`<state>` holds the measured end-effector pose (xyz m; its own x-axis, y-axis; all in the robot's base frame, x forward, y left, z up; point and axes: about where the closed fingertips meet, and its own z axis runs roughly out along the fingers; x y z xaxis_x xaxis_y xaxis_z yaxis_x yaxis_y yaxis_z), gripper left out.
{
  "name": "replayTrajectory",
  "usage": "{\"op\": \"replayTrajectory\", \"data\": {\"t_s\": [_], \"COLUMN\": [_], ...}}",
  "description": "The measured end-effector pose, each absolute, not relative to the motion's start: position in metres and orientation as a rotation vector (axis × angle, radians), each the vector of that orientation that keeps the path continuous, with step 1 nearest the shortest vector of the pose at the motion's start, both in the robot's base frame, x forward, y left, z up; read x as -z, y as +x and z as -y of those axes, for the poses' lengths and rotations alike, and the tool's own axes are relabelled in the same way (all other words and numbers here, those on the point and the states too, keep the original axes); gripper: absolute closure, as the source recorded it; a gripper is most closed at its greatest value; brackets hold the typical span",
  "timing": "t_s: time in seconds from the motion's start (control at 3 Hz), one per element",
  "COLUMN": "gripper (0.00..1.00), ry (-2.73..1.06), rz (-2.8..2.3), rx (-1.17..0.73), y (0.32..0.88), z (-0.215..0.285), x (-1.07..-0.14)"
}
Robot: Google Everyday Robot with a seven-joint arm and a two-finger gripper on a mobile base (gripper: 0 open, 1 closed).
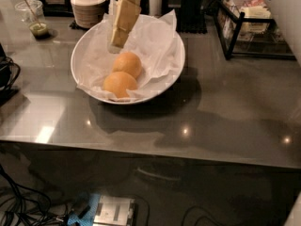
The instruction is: Pick orange from white bowl
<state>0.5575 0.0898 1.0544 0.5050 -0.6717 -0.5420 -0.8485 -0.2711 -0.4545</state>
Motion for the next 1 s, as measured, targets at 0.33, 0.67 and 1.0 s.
{"op": "replayTrajectory", "data": {"t_s": [0.33,0.67,1.0], "gripper": [0.0,0.0,0.0], "ry": [-2.024,-1.994,-1.965], "rz": [-1.272,-1.34,-1.417], "rx": [-0.384,-0.392,-0.365], "y": [0.575,0.581,0.582], "z": [-0.1,-0.099,-0.094], "x": [-1.025,-0.995,-0.961]}}
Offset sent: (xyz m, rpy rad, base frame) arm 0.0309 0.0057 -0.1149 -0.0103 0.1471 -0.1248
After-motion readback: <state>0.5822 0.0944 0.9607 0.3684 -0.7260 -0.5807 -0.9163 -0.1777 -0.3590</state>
